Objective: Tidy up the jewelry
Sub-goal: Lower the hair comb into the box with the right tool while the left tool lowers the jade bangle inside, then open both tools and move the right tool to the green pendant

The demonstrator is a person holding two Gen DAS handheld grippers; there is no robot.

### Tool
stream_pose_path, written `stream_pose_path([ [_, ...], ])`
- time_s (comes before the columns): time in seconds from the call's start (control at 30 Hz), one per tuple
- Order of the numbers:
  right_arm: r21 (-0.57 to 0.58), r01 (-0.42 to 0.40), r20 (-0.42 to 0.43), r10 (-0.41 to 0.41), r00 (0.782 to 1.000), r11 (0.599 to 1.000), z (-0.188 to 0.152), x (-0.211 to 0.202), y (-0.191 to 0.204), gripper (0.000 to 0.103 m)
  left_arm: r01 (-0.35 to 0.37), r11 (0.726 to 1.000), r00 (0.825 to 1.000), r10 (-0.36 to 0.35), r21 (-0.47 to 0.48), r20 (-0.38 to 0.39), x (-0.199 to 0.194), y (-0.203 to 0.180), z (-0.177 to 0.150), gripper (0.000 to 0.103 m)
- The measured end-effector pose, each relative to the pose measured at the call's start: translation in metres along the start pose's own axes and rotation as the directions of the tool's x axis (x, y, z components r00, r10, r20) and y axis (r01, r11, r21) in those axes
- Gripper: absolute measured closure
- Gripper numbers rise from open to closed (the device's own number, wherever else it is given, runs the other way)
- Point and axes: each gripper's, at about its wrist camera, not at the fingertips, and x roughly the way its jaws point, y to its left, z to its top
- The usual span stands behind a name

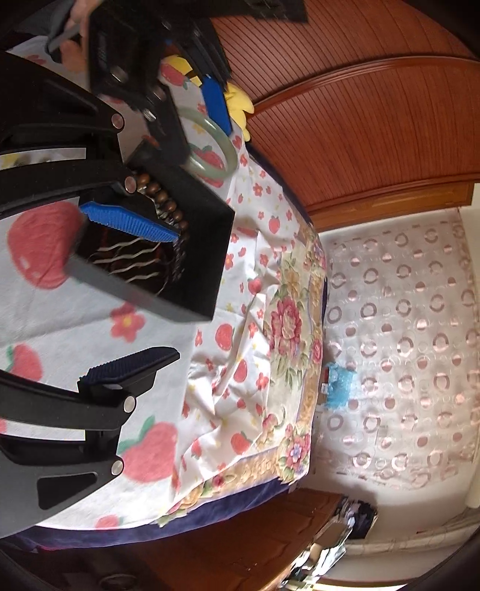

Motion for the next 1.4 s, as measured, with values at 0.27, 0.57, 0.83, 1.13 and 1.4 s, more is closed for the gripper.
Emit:
stream_pose_path([
  [0.27,0.016,0.015,-0.001,-0.015,1.000,1.000,-0.024,-0.014,-0.016,0.042,-0.010,1.000,1.000,0.010,0.014,-0.019,0.016,-0.008,0.003,0.033],
  [0.57,-0.005,-0.018,-0.015,0.018,1.000,1.000,-0.055,-0.023,-0.003,0.042,0.000,1.000,1.000,0.000,0.028,-0.004,-0.010,-0.003,-0.016,0.029],
  [0.83,-0.126,-0.116,-0.112,0.102,0.988,0.985,-0.092,-0.023,0.050,0.050,0.009,0.999,1.000,-0.007,0.054,-0.029,-0.042,0.008,-0.061,0.029],
  [1.13,-0.214,-0.167,-0.205,0.123,0.971,0.963,-0.113,-0.008,0.085,0.066,0.042,0.999,0.996,-0.040,0.030,-0.076,-0.055,0.018,-0.095,0.038],
  [1.4,-0.254,-0.167,-0.234,0.107,0.966,0.953,-0.111,0.005,0.093,0.070,0.058,0.998,0.992,-0.053,0.039,-0.114,-0.050,0.014,-0.109,0.038],
])
